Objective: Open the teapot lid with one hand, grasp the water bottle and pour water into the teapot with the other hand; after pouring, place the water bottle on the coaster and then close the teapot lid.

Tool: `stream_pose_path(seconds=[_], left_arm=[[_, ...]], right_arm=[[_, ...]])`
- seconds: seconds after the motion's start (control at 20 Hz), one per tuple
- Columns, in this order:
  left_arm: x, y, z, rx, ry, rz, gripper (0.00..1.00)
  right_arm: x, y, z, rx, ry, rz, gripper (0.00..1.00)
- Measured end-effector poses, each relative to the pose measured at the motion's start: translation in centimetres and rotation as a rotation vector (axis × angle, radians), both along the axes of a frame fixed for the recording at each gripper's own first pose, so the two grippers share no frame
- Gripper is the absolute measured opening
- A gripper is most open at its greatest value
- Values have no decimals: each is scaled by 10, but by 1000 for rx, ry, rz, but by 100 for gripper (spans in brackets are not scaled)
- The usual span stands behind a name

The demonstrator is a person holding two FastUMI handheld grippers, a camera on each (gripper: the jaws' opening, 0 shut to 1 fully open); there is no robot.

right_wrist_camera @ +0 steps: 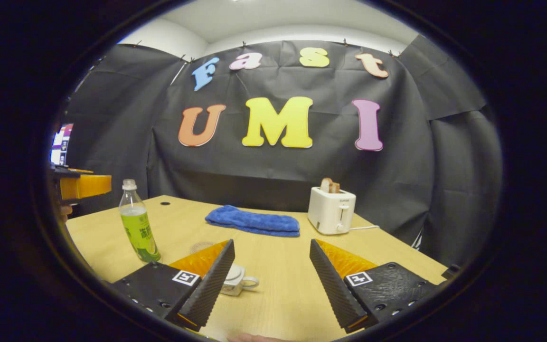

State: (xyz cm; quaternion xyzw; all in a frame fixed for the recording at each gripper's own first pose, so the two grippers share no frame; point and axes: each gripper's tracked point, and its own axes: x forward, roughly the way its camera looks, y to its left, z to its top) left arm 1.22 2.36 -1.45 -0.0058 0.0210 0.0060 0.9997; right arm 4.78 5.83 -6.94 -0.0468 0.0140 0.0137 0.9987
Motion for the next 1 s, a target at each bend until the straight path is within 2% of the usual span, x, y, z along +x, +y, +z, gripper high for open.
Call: stream_pose_path(seconds=[0.1,0.25,0.4,0.55,0.6,0.65,0.8,1.0], left_arm=[[2,3,-3,-1,9,7,99],[5,5,-8,-7,23,12,99],[9,4,-13,-2,35,10,99],[10,5,-14,-2,46,10,99],[9,5,-16,-3,46,9,99],[9,5,-14,-4,45,9,99],[8,5,-14,-8,44,7,99],[8,9,-14,-36,49,9,99]], right_arm=[[18,22,-18,-3,27,31,96],[42,52,-42,49,81,79,94],[55,62,-60,56,133,79,90],[63,61,-66,41,137,66,75],[63,63,-66,41,129,75,65],[63,66,-67,39,125,78,62],[64,69,-69,16,103,96,39],[62,73,-73,77,126,144,40]])
